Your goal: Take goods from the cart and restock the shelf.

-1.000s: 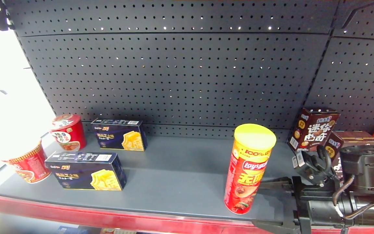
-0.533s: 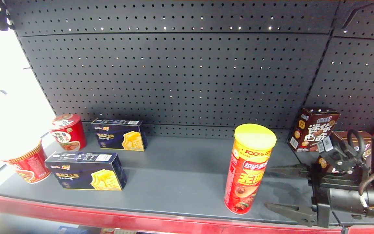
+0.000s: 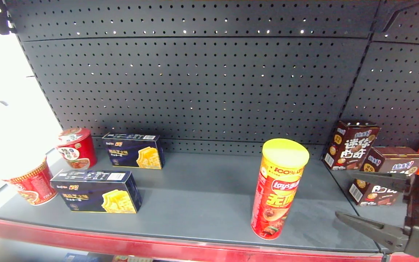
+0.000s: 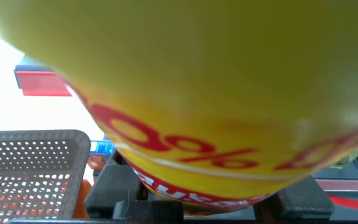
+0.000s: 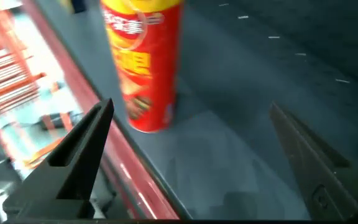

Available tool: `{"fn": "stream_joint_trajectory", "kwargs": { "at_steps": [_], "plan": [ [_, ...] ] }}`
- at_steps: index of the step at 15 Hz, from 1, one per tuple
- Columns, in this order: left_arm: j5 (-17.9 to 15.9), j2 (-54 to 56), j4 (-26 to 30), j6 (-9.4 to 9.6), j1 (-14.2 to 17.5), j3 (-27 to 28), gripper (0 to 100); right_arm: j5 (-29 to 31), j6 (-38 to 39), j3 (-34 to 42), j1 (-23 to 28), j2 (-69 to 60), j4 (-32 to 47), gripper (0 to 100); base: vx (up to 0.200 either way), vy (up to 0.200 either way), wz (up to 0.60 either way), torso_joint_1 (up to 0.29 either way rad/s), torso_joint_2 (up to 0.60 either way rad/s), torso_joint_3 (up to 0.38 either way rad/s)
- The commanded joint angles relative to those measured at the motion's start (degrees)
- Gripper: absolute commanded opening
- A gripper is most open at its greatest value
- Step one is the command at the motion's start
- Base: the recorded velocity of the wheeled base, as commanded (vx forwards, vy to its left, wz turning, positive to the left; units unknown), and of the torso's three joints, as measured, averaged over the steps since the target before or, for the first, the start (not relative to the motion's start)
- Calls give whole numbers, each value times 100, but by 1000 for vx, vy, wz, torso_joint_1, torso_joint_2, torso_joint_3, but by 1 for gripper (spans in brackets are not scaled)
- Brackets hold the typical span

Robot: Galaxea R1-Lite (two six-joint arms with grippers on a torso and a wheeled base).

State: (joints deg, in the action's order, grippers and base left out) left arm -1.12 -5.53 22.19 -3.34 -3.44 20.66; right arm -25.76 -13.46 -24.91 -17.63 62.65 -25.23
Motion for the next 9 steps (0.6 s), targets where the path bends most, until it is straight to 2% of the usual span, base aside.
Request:
{"fn": "stream_joint_trajectory", "kwargs": {
  "at_steps": [1,4,5,6,9],
  "plan": [
    [42,0,-83,9,1,52,0,97,27,346,638,-930,89,100,0,0,0,0,0,0],
    [77,0,-144,26,1,175,0,89,318,662,1525,-1659,89,100,0,0,0,0,0,0],
    [77,0,-136,44,1,280,0,-114,414,882,2220,-2090,89,100,0,0,0,0,0,0],
    [68,0,-109,79,10,377,0,-316,476,1067,2554,-2450,98,100,0,0,0,0,0,0],
    [59,-35,-92,237,1,588,0,-114,906,1497,2730,-3725,766,100,0,0,0,0,0,0]
  ]
}}
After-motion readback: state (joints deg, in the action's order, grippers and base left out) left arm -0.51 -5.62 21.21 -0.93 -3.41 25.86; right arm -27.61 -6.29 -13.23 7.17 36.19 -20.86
